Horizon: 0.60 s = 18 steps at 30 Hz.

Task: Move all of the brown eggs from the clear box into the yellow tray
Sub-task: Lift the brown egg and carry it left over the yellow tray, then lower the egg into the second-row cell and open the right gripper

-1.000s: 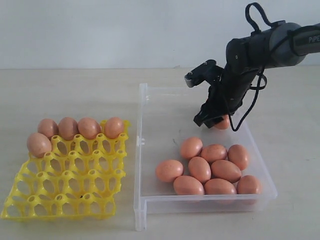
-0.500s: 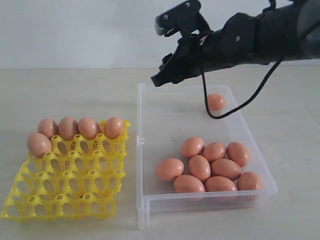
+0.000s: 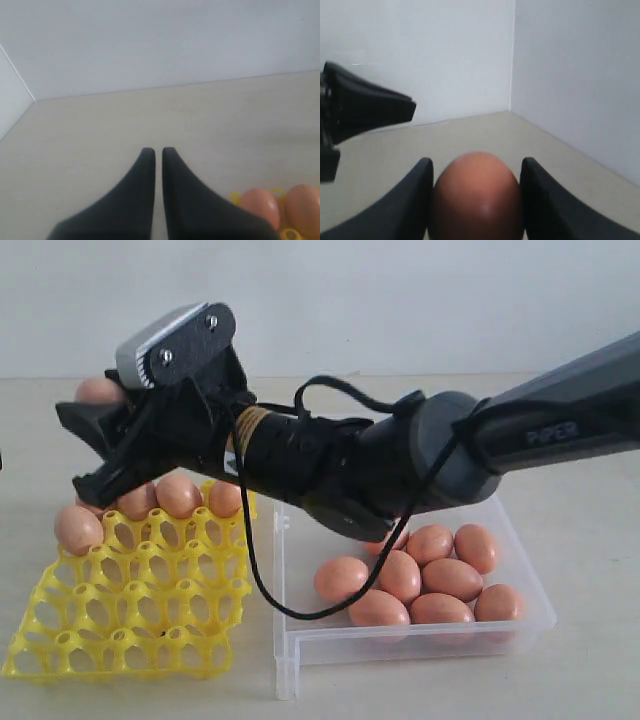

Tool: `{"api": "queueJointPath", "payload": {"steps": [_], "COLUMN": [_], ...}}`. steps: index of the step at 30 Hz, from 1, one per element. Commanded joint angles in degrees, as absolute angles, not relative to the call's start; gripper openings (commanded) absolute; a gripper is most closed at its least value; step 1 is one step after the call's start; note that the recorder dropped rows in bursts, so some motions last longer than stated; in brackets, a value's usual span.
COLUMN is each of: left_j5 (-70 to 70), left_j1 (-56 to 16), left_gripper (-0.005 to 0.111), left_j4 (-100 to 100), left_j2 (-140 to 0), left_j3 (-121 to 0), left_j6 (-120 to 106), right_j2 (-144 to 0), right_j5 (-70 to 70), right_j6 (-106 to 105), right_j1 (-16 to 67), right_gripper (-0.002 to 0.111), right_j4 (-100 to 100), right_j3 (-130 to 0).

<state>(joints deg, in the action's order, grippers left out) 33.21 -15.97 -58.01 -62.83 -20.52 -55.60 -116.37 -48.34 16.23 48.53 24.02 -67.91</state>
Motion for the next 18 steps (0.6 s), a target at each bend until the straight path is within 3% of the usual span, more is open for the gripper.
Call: {"api": "queueJointPath", "payload": {"steps": [1, 18], "left_j5": [33.0, 32.8], "left_j1": [-15.9, -15.9], "left_gripper": [0.004, 0.004], "left_j4": [-57.6, -57.2], "left_j2": [-62.4, -62.4], "left_j3": [-20.4, -20.4], "left_j6": [-55.1, -55.0], "right_j2": [-121.3, -131.8], "right_j5": [-51.3, -45.7], "right_j6": [14.4, 27.7], "right_j1": [48.5, 46.3], "right_gripper": [0.0, 0.0], "right_j4": [26.4, 36.7], "right_j3": [-68.3, -78.8]}}
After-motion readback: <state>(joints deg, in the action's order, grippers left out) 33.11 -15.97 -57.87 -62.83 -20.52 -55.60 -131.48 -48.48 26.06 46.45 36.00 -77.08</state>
